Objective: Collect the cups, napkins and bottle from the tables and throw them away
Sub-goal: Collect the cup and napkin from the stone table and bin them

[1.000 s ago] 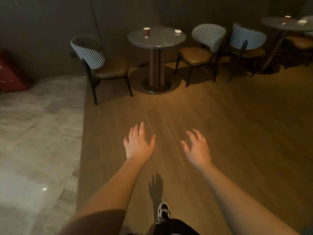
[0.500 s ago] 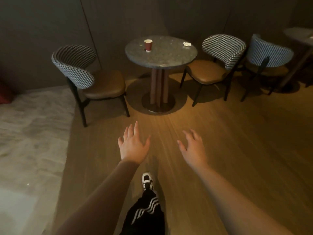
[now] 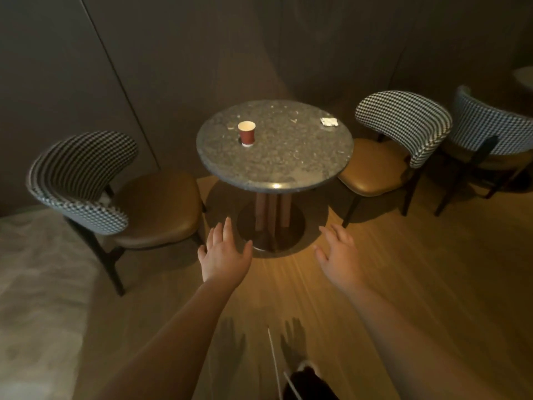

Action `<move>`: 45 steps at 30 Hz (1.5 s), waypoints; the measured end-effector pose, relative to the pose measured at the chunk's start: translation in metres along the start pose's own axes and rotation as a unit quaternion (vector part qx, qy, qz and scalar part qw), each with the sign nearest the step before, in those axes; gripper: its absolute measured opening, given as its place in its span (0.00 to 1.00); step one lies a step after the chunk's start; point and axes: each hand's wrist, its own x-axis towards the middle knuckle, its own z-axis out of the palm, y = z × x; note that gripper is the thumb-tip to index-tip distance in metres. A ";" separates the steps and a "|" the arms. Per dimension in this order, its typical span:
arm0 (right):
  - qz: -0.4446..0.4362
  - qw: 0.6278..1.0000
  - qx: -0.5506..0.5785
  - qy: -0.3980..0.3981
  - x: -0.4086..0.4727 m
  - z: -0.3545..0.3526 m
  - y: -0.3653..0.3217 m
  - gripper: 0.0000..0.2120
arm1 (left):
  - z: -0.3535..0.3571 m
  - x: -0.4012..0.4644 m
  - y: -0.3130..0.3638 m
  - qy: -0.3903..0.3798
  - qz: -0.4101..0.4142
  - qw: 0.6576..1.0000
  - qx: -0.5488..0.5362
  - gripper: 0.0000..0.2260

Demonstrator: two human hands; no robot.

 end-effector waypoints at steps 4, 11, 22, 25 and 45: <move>-0.012 1.000 -0.015 -0.004 0.112 0.011 0.011 0.23 | 0.028 0.098 0.015 0.003 0.006 1.000 0.003 0.33; -0.044 0.999 0.007 -0.024 0.337 0.035 0.032 0.24 | 0.087 0.298 0.048 0.001 -0.019 1.000 -0.008 0.34; -0.005 0.995 0.029 -0.090 0.563 0.065 0.058 0.22 | 0.119 0.529 0.097 0.014 -0.143 0.988 -0.055 0.45; -0.007 0.998 0.014 -0.063 0.586 0.069 0.073 0.21 | 0.131 0.563 0.100 0.008 -0.156 0.988 -0.020 0.45; 0.074 0.991 -0.092 -0.070 0.758 0.095 0.170 0.26 | 0.227 0.643 0.186 -0.011 0.092 0.984 -0.155 0.35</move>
